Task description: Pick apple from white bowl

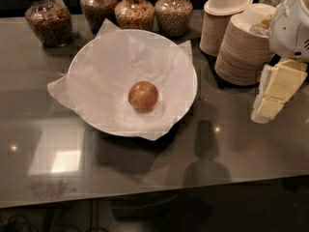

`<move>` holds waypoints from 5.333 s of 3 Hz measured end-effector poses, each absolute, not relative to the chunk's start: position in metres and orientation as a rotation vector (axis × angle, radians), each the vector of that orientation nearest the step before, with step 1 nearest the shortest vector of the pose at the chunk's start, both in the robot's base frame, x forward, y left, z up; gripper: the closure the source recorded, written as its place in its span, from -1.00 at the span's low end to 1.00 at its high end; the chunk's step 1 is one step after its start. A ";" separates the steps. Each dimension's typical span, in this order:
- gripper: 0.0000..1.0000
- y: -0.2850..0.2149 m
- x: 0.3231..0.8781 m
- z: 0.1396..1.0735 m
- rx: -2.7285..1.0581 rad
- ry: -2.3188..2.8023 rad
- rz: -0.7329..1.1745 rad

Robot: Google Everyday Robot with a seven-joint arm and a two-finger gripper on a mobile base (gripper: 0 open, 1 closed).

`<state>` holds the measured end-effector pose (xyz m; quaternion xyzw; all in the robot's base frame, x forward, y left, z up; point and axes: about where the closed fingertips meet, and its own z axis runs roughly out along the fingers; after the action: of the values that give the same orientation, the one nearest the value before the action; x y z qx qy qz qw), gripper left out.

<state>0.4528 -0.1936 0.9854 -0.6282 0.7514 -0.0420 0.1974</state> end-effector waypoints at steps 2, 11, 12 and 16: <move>-1.00 -0.158 0.469 0.990 -1.840 1.954 -0.103; -0.38 0.005 0.533 0.904 -1.993 1.571 0.330; -0.44 0.012 0.536 0.890 -2.023 1.565 0.354; -0.23 0.011 0.540 0.844 -2.074 1.624 0.412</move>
Offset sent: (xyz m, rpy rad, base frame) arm 0.0142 0.0313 0.0041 0.0220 -0.0428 0.0999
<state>0.5395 0.0108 0.8442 -0.7560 0.5919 0.1502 0.2355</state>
